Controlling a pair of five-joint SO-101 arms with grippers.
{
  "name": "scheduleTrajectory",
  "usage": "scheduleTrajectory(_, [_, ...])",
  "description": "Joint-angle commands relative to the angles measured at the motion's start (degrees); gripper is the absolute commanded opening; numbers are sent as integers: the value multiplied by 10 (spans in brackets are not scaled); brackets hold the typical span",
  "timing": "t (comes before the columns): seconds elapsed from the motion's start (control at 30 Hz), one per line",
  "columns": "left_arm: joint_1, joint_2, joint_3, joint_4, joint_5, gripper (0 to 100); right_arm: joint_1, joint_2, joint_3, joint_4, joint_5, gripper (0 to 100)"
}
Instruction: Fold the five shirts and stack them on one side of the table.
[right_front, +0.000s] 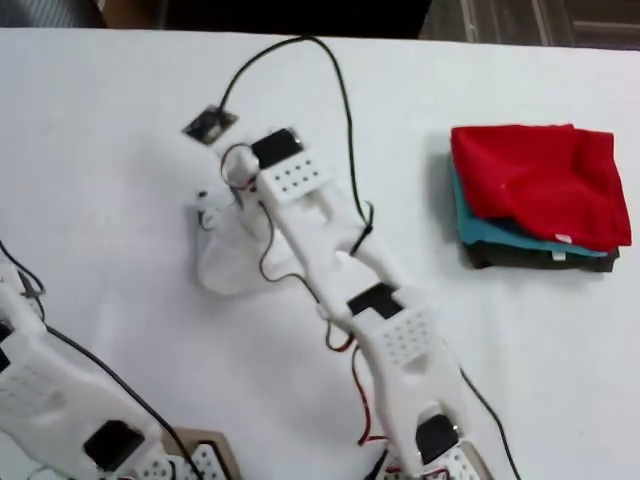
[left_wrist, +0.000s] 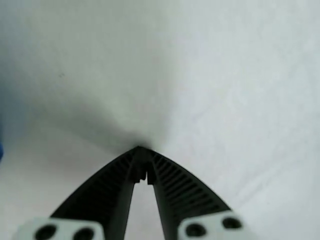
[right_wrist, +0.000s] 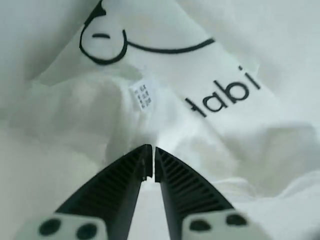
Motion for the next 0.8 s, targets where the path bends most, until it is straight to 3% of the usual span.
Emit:
scheduleTrajectory(0.0, [42,4,12,-19,27,27,3,-5,-20,51,5,22])
scheduleTrajectory(0.33, [23,8,14,-21,76,27,90,-87,26,42,68,22])
scheduleTrajectory(0.53, [23,5,20,-22,82,27,29,-119,-14,-54,25,22])
scheduleTrajectory(0.77, [23,6,20,-22,82,27,-50,-58,-18,-173,-33,22])
